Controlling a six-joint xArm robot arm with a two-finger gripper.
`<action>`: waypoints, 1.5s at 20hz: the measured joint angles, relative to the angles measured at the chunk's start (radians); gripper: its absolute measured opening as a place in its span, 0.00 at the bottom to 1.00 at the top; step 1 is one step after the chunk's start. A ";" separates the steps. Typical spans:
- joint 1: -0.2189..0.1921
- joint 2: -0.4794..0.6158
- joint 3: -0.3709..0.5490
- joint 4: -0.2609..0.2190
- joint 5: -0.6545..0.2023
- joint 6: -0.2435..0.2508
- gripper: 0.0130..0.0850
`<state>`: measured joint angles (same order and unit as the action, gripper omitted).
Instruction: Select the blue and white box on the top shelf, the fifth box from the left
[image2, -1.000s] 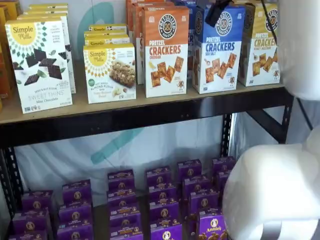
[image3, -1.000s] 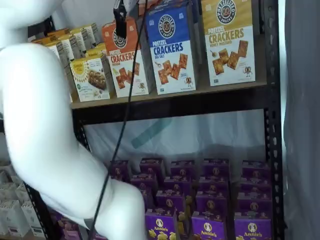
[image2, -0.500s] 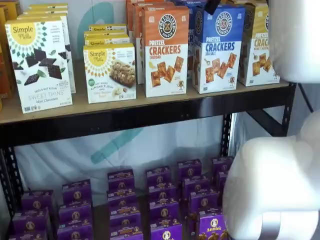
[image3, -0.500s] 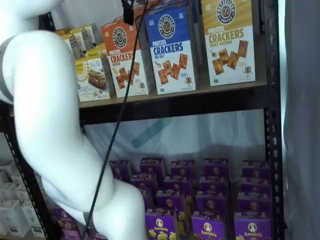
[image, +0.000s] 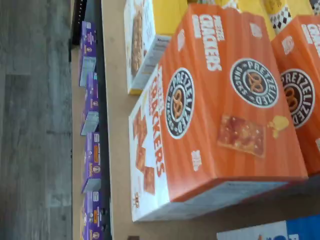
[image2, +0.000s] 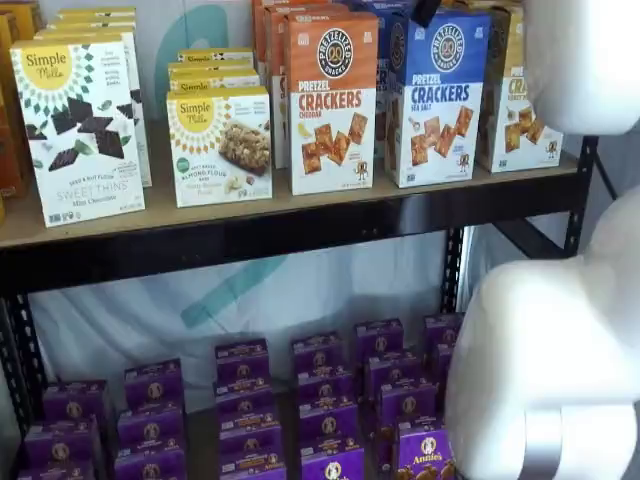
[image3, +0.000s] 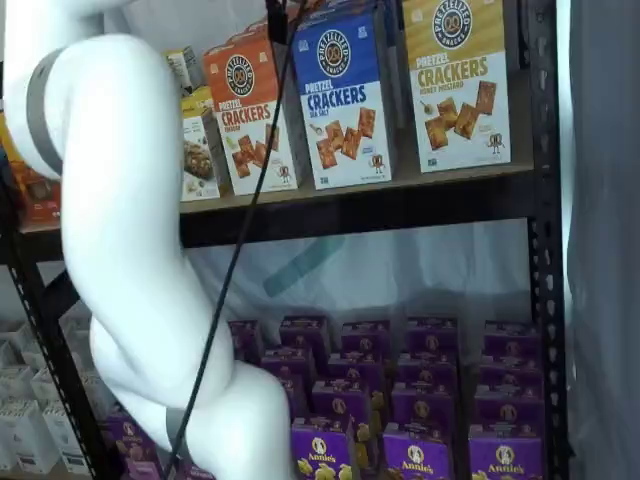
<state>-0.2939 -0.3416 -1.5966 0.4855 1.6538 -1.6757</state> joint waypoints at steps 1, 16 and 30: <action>0.001 0.008 -0.005 -0.004 -0.004 -0.002 1.00; 0.006 0.126 -0.082 -0.085 0.015 -0.045 1.00; 0.054 0.233 -0.218 -0.237 0.153 -0.046 1.00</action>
<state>-0.2404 -0.1091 -1.8148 0.2484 1.8063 -1.7217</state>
